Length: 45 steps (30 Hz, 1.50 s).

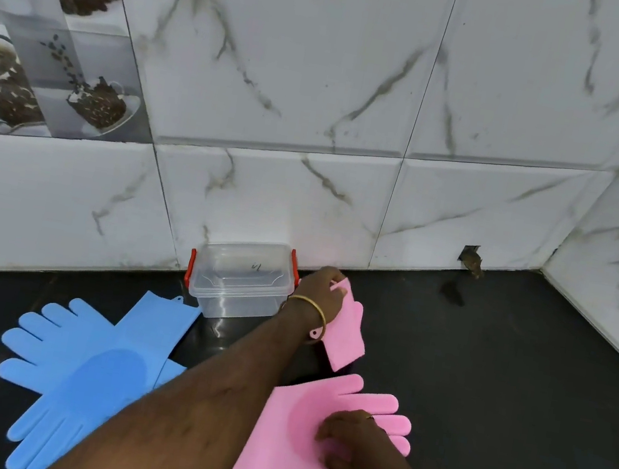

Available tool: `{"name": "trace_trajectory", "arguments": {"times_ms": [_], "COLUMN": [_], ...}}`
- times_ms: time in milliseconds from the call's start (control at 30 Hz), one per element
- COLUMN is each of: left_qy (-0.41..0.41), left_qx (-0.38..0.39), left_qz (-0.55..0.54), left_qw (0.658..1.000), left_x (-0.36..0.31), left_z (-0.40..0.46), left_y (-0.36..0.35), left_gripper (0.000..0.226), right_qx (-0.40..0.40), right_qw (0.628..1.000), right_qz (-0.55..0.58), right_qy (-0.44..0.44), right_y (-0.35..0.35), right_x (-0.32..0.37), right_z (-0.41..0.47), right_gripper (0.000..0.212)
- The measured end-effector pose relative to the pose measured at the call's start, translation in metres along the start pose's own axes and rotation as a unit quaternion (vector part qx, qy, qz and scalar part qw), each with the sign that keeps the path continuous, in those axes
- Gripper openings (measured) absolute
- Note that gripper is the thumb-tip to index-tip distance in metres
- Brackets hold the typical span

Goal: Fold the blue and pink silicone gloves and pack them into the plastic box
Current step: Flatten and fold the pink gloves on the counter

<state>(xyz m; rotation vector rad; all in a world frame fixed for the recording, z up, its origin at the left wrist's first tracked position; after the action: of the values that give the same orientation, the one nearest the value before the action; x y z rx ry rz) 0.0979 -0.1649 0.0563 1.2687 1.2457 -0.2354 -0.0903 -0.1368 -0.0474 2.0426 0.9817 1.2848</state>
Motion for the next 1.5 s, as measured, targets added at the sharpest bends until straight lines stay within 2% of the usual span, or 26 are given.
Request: {"name": "trace_trajectory", "arguments": {"times_ms": [133,233,300,400,533,633,700,767,867,967,1133,1233,1333,1400,1433,1467,1500], "left_qy": [-0.050,-0.075,-0.103,-0.139,-0.171,-0.187,-0.195,-0.209,-0.233,-0.255,-0.283,-0.257,-0.163,-0.064,-0.007,0.055,0.112], "left_qx": [0.007,0.029,0.048,0.079,0.108,0.118,0.120,0.123,0.117,0.085,0.024,-0.034,-0.145,-0.198,-0.188,-0.151,-0.093], "left_qz": [0.041,0.064,0.113,0.220,0.309,0.355,0.370,0.376,0.365,0.336,0.249,0.151,-0.004,-0.146,-0.229,-0.321,-0.417], "left_qw": [0.998,0.995,0.987,0.962,0.929,0.908,0.900,0.894,0.894,0.903,0.926,0.954,0.976,0.967,0.955,0.934,0.897], "left_x": [-0.041,-0.069,-0.091,-0.118,-0.137,-0.142,-0.142,-0.142,-0.135,-0.113,-0.060,-0.011,0.050,0.093,0.114,0.133,0.145], "left_z": [0.007,0.006,0.004,-0.005,-0.023,-0.041,-0.053,-0.069,-0.091,-0.113,-0.145,-0.162,-0.176,-0.184,-0.184,-0.181,-0.179], "left_y": [0.014,0.023,0.032,0.047,0.066,0.075,0.079,0.083,0.091,0.105,0.122,0.134,0.141,0.129,0.113,0.090,0.063], "left_gripper": [0.030,0.036,0.034,0.038,0.047,0.045,0.044,0.043,0.040,0.034,0.034,0.034,0.031,0.020,0.016,0.022,0.034], "right_qx": [-0.022,-0.043,-0.066,-0.068,-0.008,0.066,0.092,0.072,-0.017,-0.103,-0.164,-0.176,-0.157,-0.145,-0.146,-0.147,-0.145], "right_qw": [0.998,0.985,0.957,0.880,0.769,0.643,0.570,0.522,0.463,0.455,0.468,0.462,0.451,0.440,0.438,0.435,0.435], "right_qz": [0.036,0.163,0.281,0.469,0.638,0.758,0.807,0.832,0.862,0.871,0.868,0.869,0.875,0.880,0.880,0.879,0.878], "right_qy": [-0.038,-0.042,-0.028,-0.020,0.022,0.087,0.126,0.173,0.207,0.154,0.030,0.019,0.075,0.106,0.116,0.126,0.137], "right_y": [0.003,0.014,0.025,0.036,0.045,0.050,0.058,0.074,0.102,0.120,0.123,0.124,0.133,0.139,0.142,0.145,0.147], "right_x": [-0.003,-0.004,-0.006,-0.002,0.020,0.045,0.058,0.066,0.058,0.049,0.060,0.072,0.092,0.105,0.111,0.115,0.120], "right_z": [0.000,0.004,0.006,0.014,0.028,0.037,0.040,0.043,0.048,0.057,0.072,0.076,0.076,0.072,0.070,0.067,0.065], "right_gripper": [0.037,0.029,0.029,0.036,0.054,0.077,0.108,0.129,0.121,0.095,0.048,0.042,0.042,0.043,0.043,0.043,0.043]}}
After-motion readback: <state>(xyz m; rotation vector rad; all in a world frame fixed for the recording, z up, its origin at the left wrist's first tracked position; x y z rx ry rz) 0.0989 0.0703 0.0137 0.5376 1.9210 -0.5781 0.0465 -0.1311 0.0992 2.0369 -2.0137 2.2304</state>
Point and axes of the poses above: each hand's wrist, its own z-axis towards the middle knuckle, its own y-axis out of the back of the hand, x = y × z, the point moved 10 cm from there along z, towards the middle knuckle, and after that the axes turned 14 degrees about x, right-handed, at the moved point
